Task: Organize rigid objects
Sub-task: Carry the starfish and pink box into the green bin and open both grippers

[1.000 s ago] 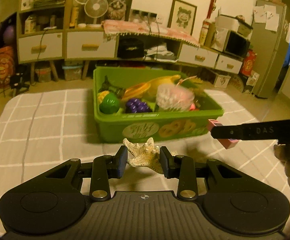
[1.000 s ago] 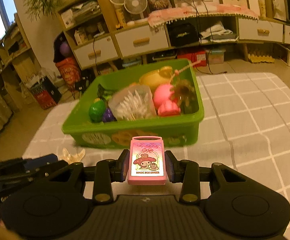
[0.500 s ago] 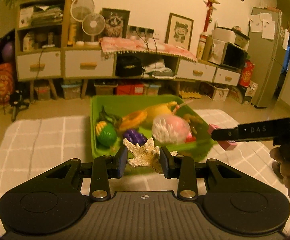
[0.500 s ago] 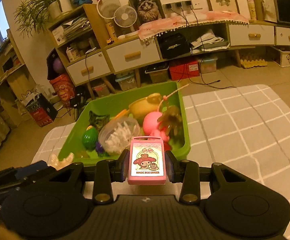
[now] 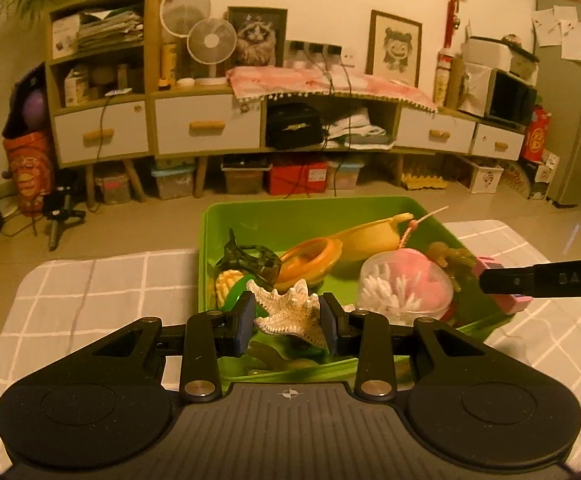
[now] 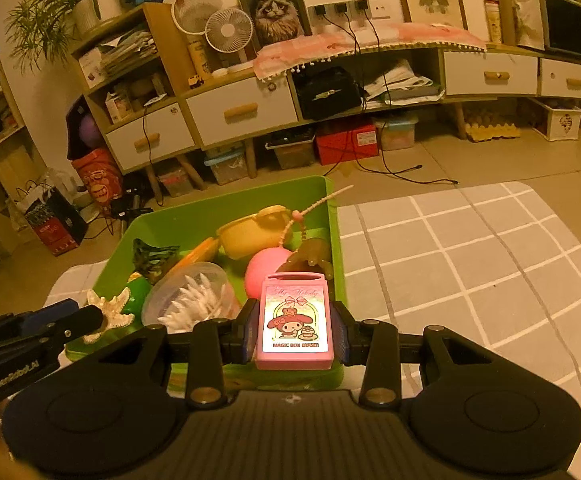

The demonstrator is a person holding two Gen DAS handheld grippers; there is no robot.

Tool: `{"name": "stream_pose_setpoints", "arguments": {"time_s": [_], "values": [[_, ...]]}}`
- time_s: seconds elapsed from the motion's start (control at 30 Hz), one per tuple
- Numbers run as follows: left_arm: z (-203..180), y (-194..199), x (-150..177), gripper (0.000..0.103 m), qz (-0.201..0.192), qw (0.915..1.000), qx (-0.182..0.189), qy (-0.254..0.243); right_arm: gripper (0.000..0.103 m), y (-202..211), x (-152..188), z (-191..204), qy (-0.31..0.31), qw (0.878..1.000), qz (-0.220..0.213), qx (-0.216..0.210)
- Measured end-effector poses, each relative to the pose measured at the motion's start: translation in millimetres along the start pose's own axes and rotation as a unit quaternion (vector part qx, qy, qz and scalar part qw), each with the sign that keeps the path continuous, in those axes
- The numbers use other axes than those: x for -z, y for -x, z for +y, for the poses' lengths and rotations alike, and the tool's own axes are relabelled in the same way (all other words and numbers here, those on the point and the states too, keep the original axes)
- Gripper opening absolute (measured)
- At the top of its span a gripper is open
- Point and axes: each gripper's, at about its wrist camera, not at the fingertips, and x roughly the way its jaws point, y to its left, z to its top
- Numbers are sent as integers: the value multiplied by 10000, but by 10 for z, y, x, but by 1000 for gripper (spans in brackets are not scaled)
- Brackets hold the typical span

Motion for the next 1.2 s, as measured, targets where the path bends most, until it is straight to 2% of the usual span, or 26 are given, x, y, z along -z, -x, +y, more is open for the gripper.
{"name": "stream_pose_setpoints", "arguments": {"time_s": [0.5, 0.53, 0.57, 0.6, 0.63, 0.7, 0.97, 1.13, 1.2], "values": [[58, -141, 34, 42, 129, 9997, -214, 30, 14, -79, -64, 28, 80, 9999, -101, -7], [57, -134, 40, 49, 107, 9997, -220, 29, 14, -78, -71, 21, 41, 9999, -122, -28], [58, -128, 42, 57, 97, 9997, -217, 37, 18, -70, -75, 14, -13, 9999, -143, -55], [57, -114, 46, 73, 68, 9997, -210, 59, 24, -60, -74, 26, -52, 9999, -140, -74], [52, -94, 49, 79, 4, 9997, -220, 80, 26, -54, -80, 24, -82, 9998, -135, -90], [44, -60, 53, 80, -43, 9997, -215, 84, 34, -41, -86, 33, -78, 9999, -114, -98], [30, 80, 45, 86, 0, 9997, -190, 147, 42, 82, -45, 129, -13, 9999, -44, -130], [3, 267, 71, 94, 49, 9994, -181, 288, 45, 224, 19, 211, 169, 9998, -2, -79], [12, 326, 90, 96, 191, 9989, -177, 387, 47, 295, 61, 254, 300, 9995, 15, -24]]}}
